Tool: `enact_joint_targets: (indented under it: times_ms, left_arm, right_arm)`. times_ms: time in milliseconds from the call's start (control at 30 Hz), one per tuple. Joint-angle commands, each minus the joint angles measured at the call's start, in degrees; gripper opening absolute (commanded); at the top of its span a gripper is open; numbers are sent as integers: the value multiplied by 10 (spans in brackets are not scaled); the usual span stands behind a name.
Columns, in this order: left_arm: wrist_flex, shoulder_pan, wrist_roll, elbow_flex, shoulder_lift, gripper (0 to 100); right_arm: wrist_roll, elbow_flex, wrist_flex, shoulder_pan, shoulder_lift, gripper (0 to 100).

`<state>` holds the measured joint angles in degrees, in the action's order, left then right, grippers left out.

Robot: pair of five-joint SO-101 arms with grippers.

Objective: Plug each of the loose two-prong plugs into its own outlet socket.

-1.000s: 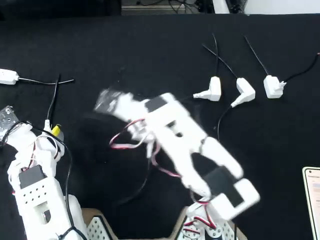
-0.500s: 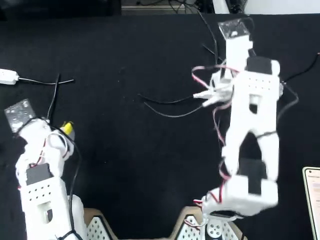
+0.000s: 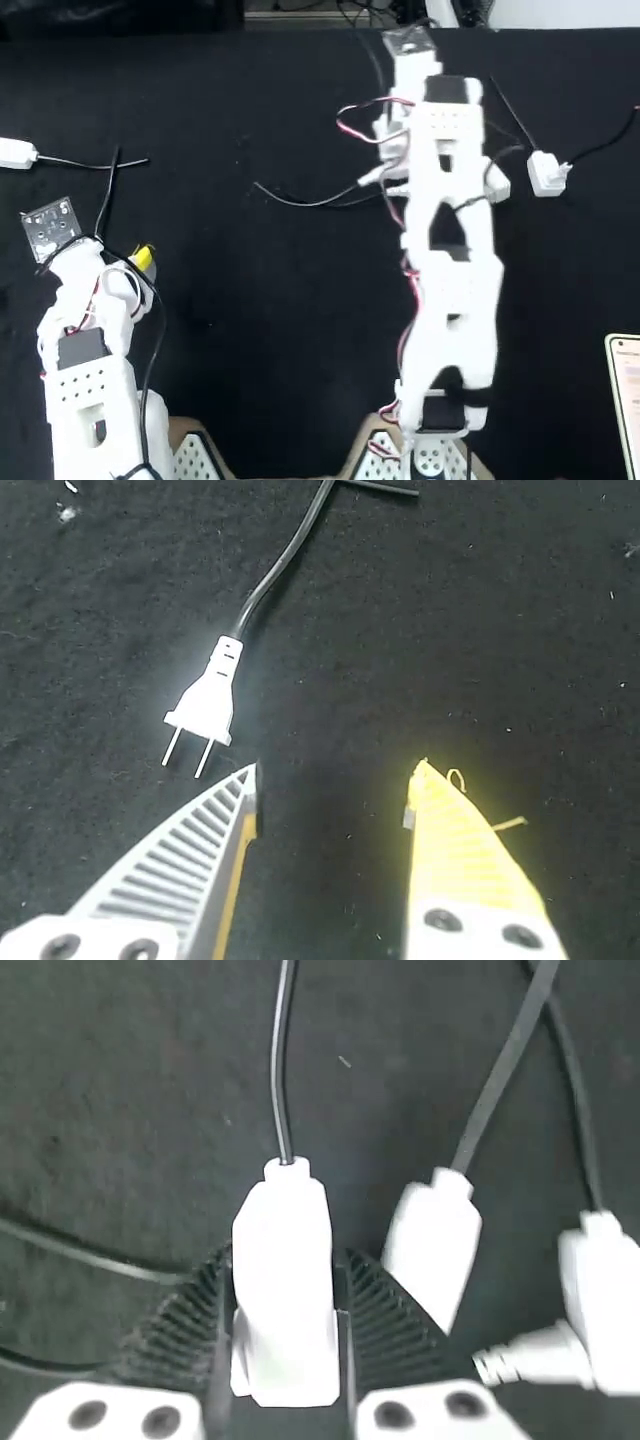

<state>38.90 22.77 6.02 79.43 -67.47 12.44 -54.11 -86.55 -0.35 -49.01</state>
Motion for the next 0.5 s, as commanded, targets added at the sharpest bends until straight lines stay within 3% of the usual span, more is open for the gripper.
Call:
enact_joint_targets:
  times_ms: [0, 233, 400, 467]
  left_arm:
    - [-11, -6, -4, -7, -7, 245]
    - [-11, -6, -4, -7, -7, 245]
    - [-11, -6, -4, -7, -7, 245]
    - [-11, -6, -4, -7, -7, 245]
  right_arm:
    - [-5, -137, -12, -12, -58, 11]
    - [-5, -276, -25, 27, -182, 36]
    - [-4, -339, -89, 16, -210, 253]
    - [-5, -383, -114, 14, -204, 278]
